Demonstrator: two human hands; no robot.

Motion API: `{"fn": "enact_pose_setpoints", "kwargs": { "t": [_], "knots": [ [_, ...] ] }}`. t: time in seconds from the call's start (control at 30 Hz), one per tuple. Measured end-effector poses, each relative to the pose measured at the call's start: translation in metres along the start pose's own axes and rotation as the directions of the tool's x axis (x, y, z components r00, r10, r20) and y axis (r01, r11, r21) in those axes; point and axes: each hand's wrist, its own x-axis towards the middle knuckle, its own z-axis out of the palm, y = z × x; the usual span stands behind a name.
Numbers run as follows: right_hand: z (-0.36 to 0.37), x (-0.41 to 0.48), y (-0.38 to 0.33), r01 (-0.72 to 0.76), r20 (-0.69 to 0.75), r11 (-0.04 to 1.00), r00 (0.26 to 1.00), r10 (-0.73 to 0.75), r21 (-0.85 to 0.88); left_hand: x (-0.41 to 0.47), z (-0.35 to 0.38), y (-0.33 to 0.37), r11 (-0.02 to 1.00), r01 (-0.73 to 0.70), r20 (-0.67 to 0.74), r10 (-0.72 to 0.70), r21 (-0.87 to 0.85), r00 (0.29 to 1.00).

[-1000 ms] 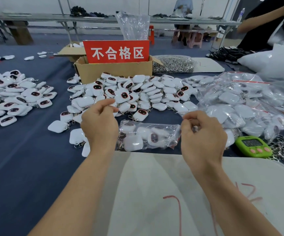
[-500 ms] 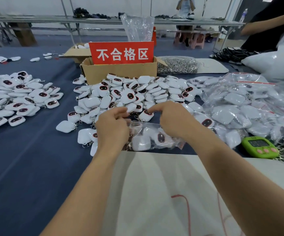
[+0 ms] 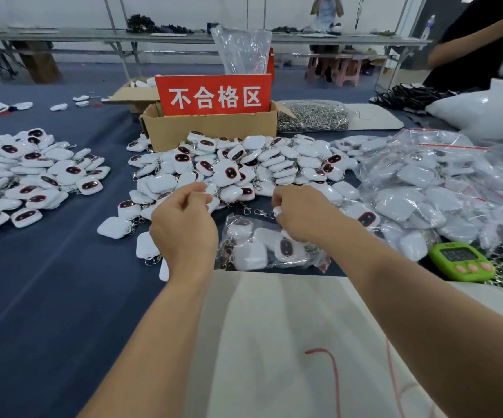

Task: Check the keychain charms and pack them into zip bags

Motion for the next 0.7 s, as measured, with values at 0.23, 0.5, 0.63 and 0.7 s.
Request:
{"fn": "enact_pose_setpoints", "kwargs": {
  "t": [0.23, 0.5, 0.63, 0.7],
  "knots": [
    [-0.019, -0.06, -0.002, 0.138, -0.565, 0.793, 0.773, 0.289, 0.594, -0.008, 0.004, 0.001, 0.995, -0.076, 0.128, 0.066, 0.071, 0.99],
    [0.006, -0.099, 0.002, 0.002, -0.071, 0.137, 0.864, 0.498, 0.991, -0.039, 0.013, 0.004, 0.947, -0.304, 0.355, 0.249, 0.107, 0.901],
    [-0.007, -0.098, 0.003, 0.044, 0.025, -0.163, 0.917, 0.398, 0.986, -0.056, 0.019, 0.002, 0.875, -0.459, 0.522, 0.322, 0.155, 0.79],
    [-0.009, -0.098, 0.004, 0.022, 0.055, -0.199, 0.926, 0.373, 0.98, -0.059, 0.021, 0.002, 0.859, -0.488, 0.558, 0.332, 0.153, 0.761]
  ]
}}
